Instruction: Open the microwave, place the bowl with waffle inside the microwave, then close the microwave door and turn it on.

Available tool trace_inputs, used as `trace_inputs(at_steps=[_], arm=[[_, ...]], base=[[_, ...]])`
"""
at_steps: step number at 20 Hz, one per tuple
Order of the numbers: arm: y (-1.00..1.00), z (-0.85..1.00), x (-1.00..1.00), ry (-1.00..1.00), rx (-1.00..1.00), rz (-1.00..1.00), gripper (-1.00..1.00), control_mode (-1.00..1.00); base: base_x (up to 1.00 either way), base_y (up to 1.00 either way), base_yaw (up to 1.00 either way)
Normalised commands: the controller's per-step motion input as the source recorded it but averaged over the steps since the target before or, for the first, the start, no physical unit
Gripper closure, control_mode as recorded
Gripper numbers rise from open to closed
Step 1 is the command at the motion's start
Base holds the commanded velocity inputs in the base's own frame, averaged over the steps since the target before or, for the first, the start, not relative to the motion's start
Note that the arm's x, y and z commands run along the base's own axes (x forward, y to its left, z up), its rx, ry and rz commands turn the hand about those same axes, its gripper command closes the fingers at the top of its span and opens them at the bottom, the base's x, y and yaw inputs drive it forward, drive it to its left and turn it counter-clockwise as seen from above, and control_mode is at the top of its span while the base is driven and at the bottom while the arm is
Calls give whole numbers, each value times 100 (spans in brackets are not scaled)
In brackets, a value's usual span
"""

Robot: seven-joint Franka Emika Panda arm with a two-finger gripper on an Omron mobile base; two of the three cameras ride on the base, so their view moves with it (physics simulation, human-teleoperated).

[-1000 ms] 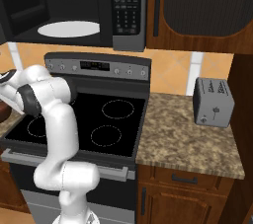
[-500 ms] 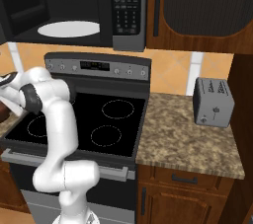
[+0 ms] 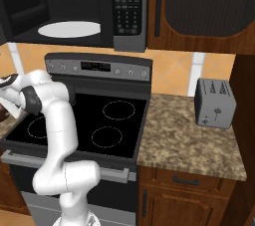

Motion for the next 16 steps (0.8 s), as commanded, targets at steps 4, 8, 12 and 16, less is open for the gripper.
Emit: trace_inputs(at_steps=[4, 8, 12, 16], arm=[[-2, -9, 2, 16, 0, -8, 100, -100], [-26, 0, -34, 1, 0, -17, 100, -100], [-37, 18, -73, -14, 0, -14, 100, -100], [-31, 59, -84, -14, 4, -9, 100, -100]], base=[[0, 0, 0], [0, 0, 0], [0, 0, 0], [0, 0, 0]])
